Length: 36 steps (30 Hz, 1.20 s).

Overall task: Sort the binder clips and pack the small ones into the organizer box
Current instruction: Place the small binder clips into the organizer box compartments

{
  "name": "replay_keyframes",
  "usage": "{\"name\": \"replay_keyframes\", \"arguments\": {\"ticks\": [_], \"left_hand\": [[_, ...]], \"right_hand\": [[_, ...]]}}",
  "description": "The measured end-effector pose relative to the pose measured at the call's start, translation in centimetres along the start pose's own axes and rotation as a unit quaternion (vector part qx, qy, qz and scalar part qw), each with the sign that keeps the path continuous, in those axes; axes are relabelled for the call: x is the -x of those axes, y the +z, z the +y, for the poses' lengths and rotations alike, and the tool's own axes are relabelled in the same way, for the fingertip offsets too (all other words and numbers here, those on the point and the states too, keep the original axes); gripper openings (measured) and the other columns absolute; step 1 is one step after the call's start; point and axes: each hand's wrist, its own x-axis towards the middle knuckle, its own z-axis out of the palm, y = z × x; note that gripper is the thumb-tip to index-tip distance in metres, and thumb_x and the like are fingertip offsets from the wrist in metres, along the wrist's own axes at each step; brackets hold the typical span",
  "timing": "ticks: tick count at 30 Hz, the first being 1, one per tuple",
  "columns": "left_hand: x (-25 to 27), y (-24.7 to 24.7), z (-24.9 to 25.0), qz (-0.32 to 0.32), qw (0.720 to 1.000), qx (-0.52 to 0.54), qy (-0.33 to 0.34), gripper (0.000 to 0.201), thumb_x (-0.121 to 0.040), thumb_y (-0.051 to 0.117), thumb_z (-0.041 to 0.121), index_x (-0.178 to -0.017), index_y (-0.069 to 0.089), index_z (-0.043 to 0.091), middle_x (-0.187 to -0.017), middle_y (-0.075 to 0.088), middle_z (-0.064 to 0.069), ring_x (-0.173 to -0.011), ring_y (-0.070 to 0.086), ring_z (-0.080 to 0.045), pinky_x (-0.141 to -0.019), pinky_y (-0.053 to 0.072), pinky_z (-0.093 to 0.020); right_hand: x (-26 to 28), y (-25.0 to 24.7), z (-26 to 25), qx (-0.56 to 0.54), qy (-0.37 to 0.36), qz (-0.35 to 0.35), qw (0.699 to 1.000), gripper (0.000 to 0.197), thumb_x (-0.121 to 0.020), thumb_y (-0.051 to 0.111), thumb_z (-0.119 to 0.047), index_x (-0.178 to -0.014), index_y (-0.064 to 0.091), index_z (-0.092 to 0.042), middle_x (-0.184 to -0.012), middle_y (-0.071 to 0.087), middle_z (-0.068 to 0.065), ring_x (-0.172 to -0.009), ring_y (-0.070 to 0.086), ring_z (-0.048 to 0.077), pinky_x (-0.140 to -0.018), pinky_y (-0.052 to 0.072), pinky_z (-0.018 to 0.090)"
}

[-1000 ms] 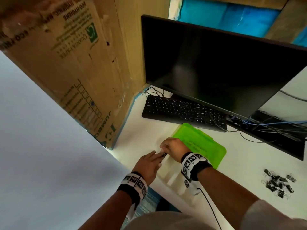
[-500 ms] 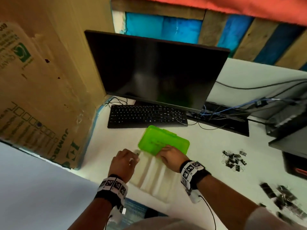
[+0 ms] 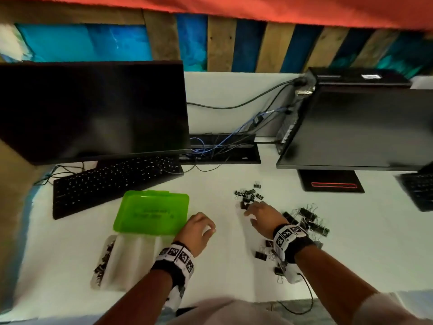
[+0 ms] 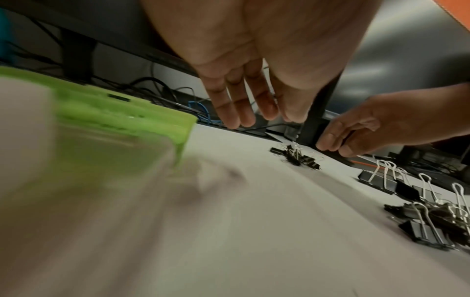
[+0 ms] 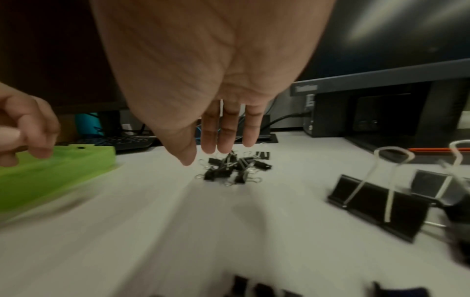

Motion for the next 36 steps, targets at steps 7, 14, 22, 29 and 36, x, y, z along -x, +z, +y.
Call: {"name": "replay_keyframes", "arguments": {"ticks": [7, 14, 22, 29, 36], "left_hand": [[-3.6, 1.4, 2.2, -0.067, 0.996, -0.038, -0.037, 0.039, -0.085, 0.062, 0.021, -0.122, 0.05, 0.026, -0.127, 0.043, 0.007, -0.12, 0.043, -0.013, -0.105, 0.038, -0.034], [-7.0, 0.9, 3.0, -0.059, 0.993, -0.044, -0.089, 0.077, -0.079, 0.071, 0.022, -0.141, 0.026, 0.027, -0.144, 0.028, 0.007, -0.133, 0.03, -0.014, -0.112, 0.031, -0.031], [-10.5, 3.1, 3.0, -0.122, 0.986, -0.023, -0.115, 0.113, -0.068, 0.08, 0.02, -0.147, -0.001, 0.031, -0.156, 0.004, 0.006, -0.143, 0.014, -0.015, -0.115, 0.027, -0.033], [-11.3, 5.3, 3.1, -0.163, 0.979, -0.097, -0.076, 0.098, -0.063, 0.082, 0.034, -0.142, 0.025, 0.02, -0.147, 0.023, 0.001, -0.131, 0.025, -0.022, -0.108, 0.036, -0.036], [-9.6, 6.1, 2.8, -0.134, 0.985, -0.075, -0.08, 0.05, -0.08, 0.069, 0.034, -0.121, 0.047, 0.014, -0.122, 0.038, -0.006, -0.105, 0.052, -0.025, -0.096, 0.043, -0.035]], "right_hand": [[-2.5, -1.4, 3.3, -0.019, 0.049, -0.006, 0.999, 0.081, -0.075, 0.073, -0.037, -0.141, 0.027, -0.025, -0.152, 0.016, 0.0, -0.131, 0.035, 0.026, -0.103, 0.041, 0.044], [-6.7, -1.7, 4.3, -0.026, 0.069, -0.068, 0.995, 0.107, -0.067, 0.08, -0.034, -0.146, 0.008, -0.034, -0.158, -0.008, -0.002, -0.146, 0.002, 0.026, -0.111, 0.028, 0.055], [-8.5, -0.1, 3.8, -0.01, 0.021, -0.065, 0.998, 0.072, -0.079, 0.069, -0.016, -0.141, 0.032, -0.023, -0.149, 0.023, 0.009, -0.132, 0.022, 0.033, -0.105, 0.04, 0.043], [-6.8, 2.3, 2.5, -0.05, -0.03, -0.005, 0.998, 0.045, -0.088, 0.051, -0.007, -0.132, 0.046, -0.012, -0.137, 0.043, 0.013, -0.124, 0.038, 0.034, -0.107, 0.032, 0.037], [-5.4, 3.1, 1.6, -0.098, 0.005, -0.01, 0.995, 0.04, -0.087, 0.055, -0.02, -0.127, 0.051, -0.018, -0.119, 0.051, 0.009, -0.101, 0.057, 0.032, -0.092, 0.045, 0.036]]}}
